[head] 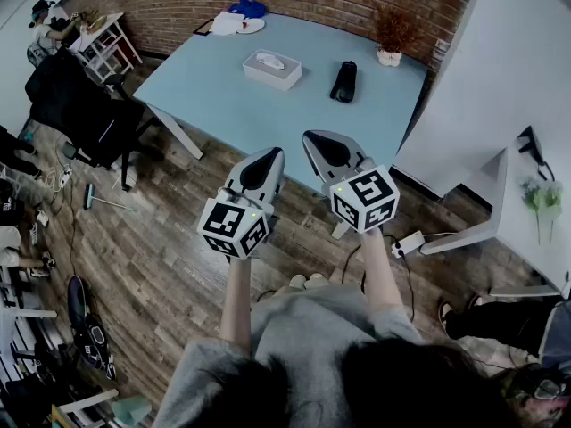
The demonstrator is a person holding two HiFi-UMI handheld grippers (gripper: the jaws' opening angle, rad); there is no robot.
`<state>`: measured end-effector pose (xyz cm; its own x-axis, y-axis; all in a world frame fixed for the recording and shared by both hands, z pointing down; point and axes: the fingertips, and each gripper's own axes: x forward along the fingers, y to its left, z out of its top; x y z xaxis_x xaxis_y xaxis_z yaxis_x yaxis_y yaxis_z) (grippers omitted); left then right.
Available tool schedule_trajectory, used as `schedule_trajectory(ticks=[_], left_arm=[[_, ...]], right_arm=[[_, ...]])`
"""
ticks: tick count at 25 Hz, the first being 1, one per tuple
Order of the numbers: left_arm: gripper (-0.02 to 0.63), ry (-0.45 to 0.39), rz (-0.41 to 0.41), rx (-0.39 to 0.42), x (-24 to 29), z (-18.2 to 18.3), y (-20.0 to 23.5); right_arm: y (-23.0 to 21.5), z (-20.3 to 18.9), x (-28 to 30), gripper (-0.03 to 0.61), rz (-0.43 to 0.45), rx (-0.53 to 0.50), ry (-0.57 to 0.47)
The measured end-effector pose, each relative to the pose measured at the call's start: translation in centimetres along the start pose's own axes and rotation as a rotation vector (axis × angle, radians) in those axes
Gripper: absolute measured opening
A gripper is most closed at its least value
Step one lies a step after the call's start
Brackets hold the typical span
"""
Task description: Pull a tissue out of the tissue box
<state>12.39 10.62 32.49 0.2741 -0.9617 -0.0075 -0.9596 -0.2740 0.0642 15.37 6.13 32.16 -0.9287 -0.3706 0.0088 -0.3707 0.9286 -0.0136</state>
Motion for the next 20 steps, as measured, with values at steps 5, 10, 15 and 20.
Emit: schedule_trajectory(ticks=[5,10,15,20], left_arm=[[0.003,0.006,0.008,0.006,0.7,-0.8,-0.8],[0.003,-0.003,0.044,0.000,0.6,-0.5,-0.2],[0.003,-0.011,0.083,-0.009,0.4,-0.8,0.0],[0.003,0.002,0.103,-0.009,0.6,-1.2,1.0]], right_arm=[[-0.7,-0.5,-0.3,-0.002,0.016,0.000,0.002],[-0.7,-0.9,-0.4,-0.002,0.044,-0.002,0.007],[-0.5,-1.1,-0.1,-0.002,0.097,0.017,0.003],[-0.7,-0.8,0.9,-0.002,0.127,0.038,0.005]])
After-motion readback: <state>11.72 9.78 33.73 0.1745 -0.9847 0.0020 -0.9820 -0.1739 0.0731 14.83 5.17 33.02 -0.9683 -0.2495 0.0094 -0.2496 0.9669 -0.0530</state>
